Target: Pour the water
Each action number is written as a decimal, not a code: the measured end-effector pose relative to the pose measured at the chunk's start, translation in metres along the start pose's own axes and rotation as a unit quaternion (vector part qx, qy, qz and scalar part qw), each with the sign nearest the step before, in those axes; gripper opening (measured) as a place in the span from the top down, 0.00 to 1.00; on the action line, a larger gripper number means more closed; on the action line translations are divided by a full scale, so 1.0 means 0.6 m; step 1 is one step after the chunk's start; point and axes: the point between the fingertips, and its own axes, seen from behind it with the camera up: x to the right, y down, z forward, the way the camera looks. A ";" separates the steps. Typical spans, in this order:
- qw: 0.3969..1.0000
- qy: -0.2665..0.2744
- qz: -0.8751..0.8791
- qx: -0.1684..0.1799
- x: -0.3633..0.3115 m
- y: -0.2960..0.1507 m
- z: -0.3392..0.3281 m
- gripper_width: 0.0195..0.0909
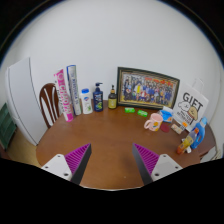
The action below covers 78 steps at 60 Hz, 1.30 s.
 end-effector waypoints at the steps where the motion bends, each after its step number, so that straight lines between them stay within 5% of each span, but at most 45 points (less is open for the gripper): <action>1: 1.000 0.005 0.002 -0.002 0.002 0.002 0.000 0.08; 24: 0.997 0.059 0.045 -0.019 0.314 0.093 0.039 0.08; 43: 0.993 0.099 0.057 0.006 0.636 0.172 0.122 0.08; 60: 0.995 0.074 0.059 0.038 0.760 0.178 0.260 0.09; 69: 0.995 0.060 0.054 0.051 0.772 0.178 0.319 0.26; 74: 0.994 0.063 0.057 0.064 0.785 0.174 0.328 0.62; 78: 0.993 0.060 0.069 0.071 0.787 0.172 0.329 0.65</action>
